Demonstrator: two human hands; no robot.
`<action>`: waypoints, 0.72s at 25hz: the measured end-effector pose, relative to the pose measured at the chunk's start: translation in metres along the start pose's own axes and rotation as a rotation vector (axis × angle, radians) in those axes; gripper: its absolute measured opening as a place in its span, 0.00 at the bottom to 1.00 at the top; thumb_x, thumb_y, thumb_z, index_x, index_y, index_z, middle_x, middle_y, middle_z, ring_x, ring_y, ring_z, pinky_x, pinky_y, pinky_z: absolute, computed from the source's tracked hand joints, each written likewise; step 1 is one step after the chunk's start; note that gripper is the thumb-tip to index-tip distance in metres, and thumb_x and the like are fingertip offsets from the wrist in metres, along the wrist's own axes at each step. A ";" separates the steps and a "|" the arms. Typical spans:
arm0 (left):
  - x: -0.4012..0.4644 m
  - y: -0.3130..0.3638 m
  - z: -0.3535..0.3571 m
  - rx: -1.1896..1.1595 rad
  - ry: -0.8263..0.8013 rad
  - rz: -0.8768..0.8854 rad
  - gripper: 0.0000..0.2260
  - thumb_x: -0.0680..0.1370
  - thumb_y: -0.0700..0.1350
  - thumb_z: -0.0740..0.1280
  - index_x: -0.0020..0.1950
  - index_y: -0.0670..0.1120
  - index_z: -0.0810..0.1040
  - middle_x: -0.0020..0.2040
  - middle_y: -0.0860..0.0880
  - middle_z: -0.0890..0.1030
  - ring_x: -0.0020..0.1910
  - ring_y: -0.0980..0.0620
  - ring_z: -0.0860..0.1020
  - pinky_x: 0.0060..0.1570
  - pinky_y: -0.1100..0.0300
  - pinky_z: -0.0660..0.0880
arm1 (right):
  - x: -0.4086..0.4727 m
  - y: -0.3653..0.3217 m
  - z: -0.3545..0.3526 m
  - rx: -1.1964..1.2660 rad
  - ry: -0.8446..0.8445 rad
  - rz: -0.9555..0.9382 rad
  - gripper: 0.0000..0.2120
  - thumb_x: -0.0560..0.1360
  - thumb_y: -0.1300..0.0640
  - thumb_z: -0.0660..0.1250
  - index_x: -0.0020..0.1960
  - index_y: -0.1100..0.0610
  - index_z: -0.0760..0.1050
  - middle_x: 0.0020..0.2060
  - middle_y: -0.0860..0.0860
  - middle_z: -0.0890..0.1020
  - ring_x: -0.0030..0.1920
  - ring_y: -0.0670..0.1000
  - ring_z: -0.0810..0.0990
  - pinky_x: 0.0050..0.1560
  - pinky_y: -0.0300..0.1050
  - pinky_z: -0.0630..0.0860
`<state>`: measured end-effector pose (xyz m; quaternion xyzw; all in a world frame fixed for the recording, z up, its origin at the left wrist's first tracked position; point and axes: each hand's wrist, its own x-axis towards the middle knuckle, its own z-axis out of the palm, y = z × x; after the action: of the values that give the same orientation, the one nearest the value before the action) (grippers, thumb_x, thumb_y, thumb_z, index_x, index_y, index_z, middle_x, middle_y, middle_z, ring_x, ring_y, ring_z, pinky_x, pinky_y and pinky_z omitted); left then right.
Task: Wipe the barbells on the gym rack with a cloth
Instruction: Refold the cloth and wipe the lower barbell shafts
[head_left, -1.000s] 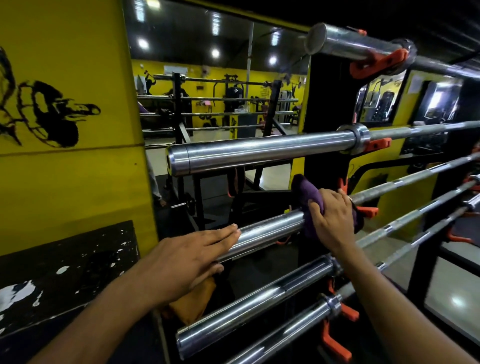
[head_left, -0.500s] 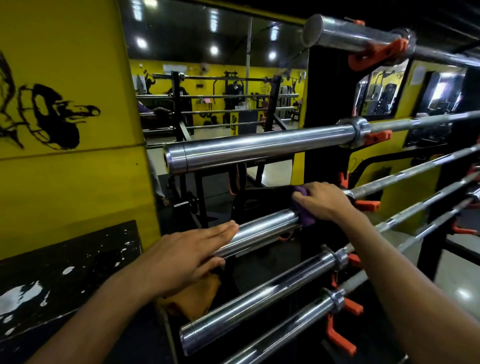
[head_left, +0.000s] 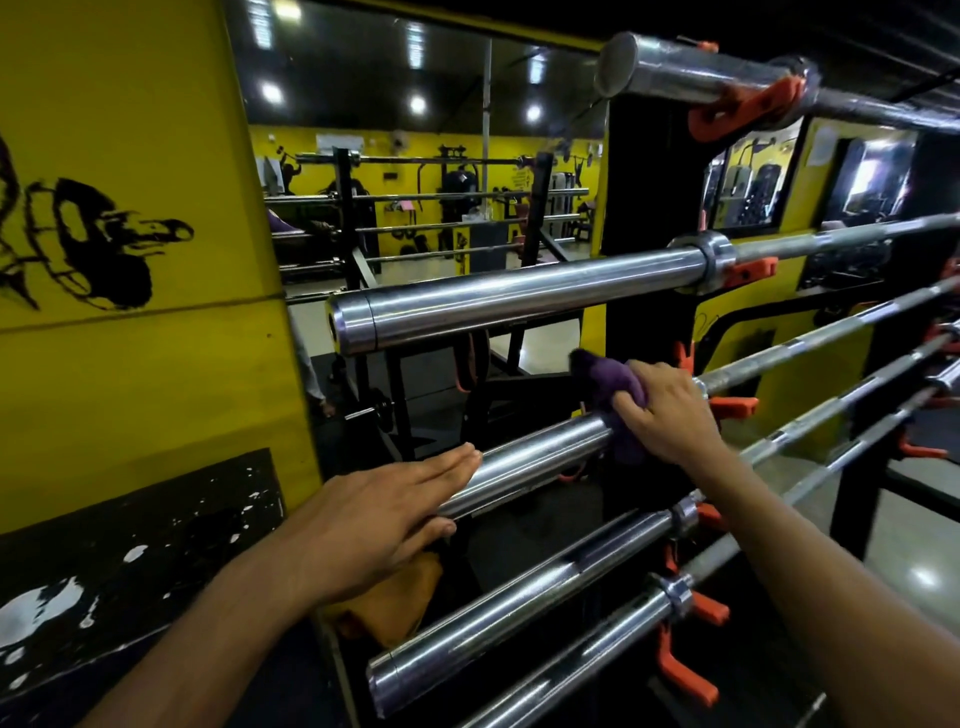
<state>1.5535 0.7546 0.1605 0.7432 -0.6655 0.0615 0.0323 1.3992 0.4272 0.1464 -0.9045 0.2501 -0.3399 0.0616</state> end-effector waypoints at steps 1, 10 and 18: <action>0.000 0.001 -0.001 0.006 0.005 -0.001 0.33 0.72 0.69 0.33 0.77 0.67 0.33 0.76 0.71 0.36 0.76 0.61 0.61 0.60 0.65 0.71 | 0.017 -0.014 -0.005 -0.089 -0.140 0.067 0.13 0.73 0.41 0.56 0.40 0.49 0.70 0.39 0.52 0.78 0.44 0.59 0.78 0.43 0.47 0.64; -0.001 -0.013 -0.016 -0.327 -0.141 -0.016 0.28 0.80 0.64 0.56 0.77 0.71 0.46 0.73 0.78 0.46 0.73 0.76 0.51 0.73 0.70 0.57 | -0.046 -0.047 -0.024 0.683 0.584 0.277 0.15 0.75 0.51 0.56 0.58 0.53 0.75 0.41 0.46 0.77 0.37 0.37 0.74 0.39 0.31 0.70; 0.127 -0.064 -0.029 -0.620 0.072 0.197 0.20 0.85 0.45 0.58 0.77 0.48 0.67 0.75 0.55 0.68 0.71 0.68 0.65 0.67 0.77 0.61 | -0.106 -0.079 -0.003 0.835 0.613 0.473 0.11 0.85 0.67 0.51 0.61 0.55 0.67 0.32 0.29 0.79 0.33 0.31 0.77 0.33 0.22 0.69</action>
<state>1.6296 0.6403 0.2084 0.6273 -0.7196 -0.1149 0.2745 1.3611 0.5479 0.1090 -0.5829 0.2967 -0.6337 0.4131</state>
